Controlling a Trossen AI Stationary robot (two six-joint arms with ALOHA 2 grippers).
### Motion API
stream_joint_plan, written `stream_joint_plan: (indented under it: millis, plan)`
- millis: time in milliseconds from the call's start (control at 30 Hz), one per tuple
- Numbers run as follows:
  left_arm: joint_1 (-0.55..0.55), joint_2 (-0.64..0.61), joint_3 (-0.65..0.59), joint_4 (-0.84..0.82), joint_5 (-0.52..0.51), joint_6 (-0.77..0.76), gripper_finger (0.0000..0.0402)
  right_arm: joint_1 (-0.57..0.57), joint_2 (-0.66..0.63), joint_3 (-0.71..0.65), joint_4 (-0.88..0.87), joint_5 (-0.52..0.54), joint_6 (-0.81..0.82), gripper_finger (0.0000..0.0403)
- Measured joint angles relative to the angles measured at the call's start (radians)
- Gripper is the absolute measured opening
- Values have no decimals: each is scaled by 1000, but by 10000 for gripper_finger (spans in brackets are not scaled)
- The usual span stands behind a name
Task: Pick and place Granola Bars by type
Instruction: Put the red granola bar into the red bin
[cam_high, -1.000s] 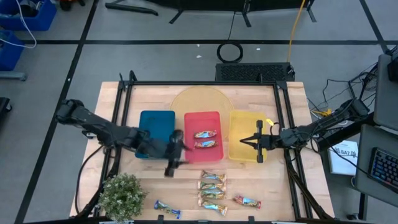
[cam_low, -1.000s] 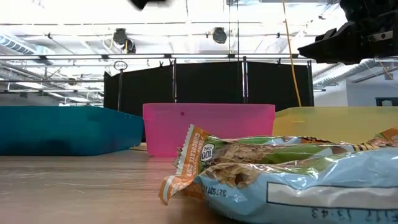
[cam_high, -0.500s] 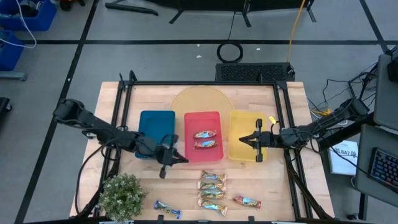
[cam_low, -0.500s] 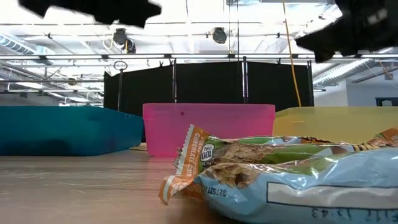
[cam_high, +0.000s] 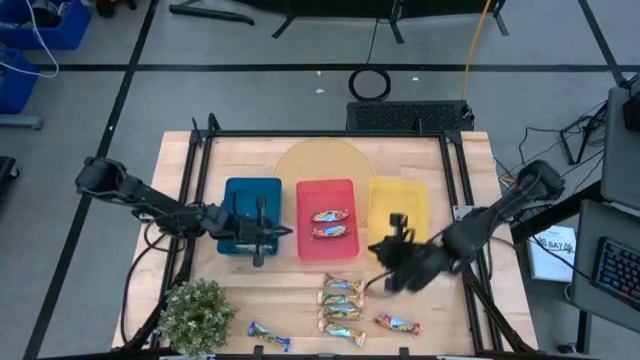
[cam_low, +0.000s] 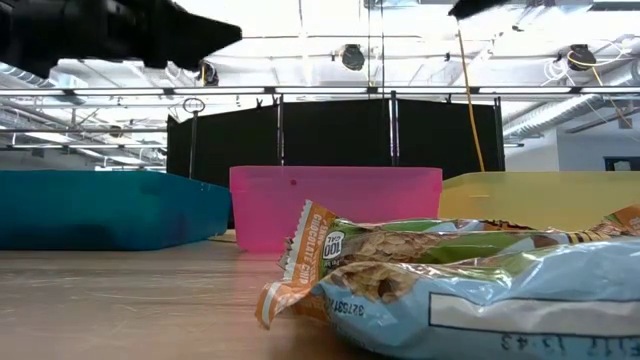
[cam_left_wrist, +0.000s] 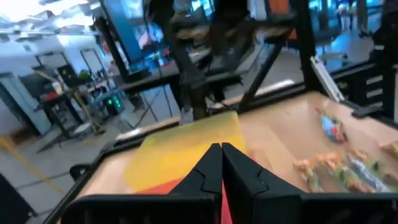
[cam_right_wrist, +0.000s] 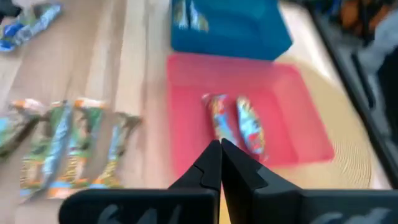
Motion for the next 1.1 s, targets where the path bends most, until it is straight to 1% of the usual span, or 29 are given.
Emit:
stream_joint_plan:
  millis: [67, 133, 200, 267, 300, 433, 567, 667, 733, 800, 900, 967, 1033, 1100]
  plan:
    - [1, -42, 0, -84, 1, 0, 14, 29, 103, 126, -139, -27, 88, 0]
    - [0, -80, 0, -155, 5, 8, 6, 47, 199, 239, -259, -97, 165, 0]
    - [1, -111, 0, -212, 5, 11, 5, 59, 274, 328, -310, -187, 250, 0]
    - [1, -129, 0, -232, 4, 12, 13, 69, 335, 389, -319, -288, 328, 0]
    - [1, -137, 0, -240, 4, 11, 19, 75, 362, 408, -316, -324, 361, 0]
    - [0, -142, 0, -237, 6, 1, 40, 114, 453, 424, -294, -382, 457, 0]
    - [0, -142, 0, -237, 5, 0, 44, 140, 524, 424, -289, -448, 554, 8]
    - [0, -142, 0, -236, 6, 0, 37, 159, 578, 424, -258, -559, 642, 42]
    - [0, -142, 0, -236, 6, 12, 31, 179, 606, 424, -245, -621, 695, 77]
    - [0, -142, 0, -236, 6, 28, 24, 192, 630, 424, -251, -657, 737, 116]
    - [0, -142, 0, -232, 6, 46, 12, 211, 649, 424, -285, -657, 804, 174]
    - [0, -142, 0, -230, 6, 49, 6, 223, 657, 419, -298, -646, 836, 205]
    - [1, -142, 0, -230, 6, 50, 5, 237, 660, 403, -299, -628, 875, 228]
    - [1, -142, 0, -230, 5, 59, 11, 245, 660, 380, -311, -633, 905, 242]
